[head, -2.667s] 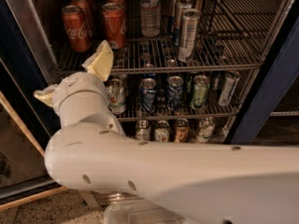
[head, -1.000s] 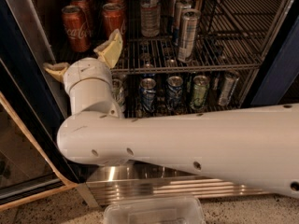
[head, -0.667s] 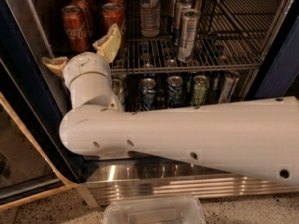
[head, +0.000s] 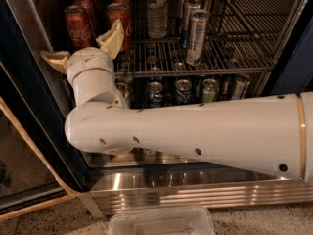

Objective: Pick coke can from top shelf of fridge

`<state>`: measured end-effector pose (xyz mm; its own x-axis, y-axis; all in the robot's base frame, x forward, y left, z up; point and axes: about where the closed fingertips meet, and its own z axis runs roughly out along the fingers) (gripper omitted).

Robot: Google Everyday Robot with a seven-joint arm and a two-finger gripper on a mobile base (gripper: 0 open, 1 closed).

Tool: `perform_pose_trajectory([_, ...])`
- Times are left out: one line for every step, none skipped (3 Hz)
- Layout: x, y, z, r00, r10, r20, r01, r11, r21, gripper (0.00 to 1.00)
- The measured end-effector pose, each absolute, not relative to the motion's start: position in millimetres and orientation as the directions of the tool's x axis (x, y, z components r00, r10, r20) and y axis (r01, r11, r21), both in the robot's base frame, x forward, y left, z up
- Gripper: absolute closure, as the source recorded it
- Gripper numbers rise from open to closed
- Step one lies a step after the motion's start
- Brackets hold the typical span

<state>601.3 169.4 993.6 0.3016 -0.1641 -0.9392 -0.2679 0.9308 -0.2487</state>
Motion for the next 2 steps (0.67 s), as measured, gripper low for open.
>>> perform_pose_trajectory([609.5,170.1,992.4,0.315,-0.175,-0.933,-0.263,0.928,-0.263,0.01])
perform_pose_trajectory([619.0,167.3,987.8,0.316,-0.168,-0.934,-0.257,0.932,-0.254,0.14])
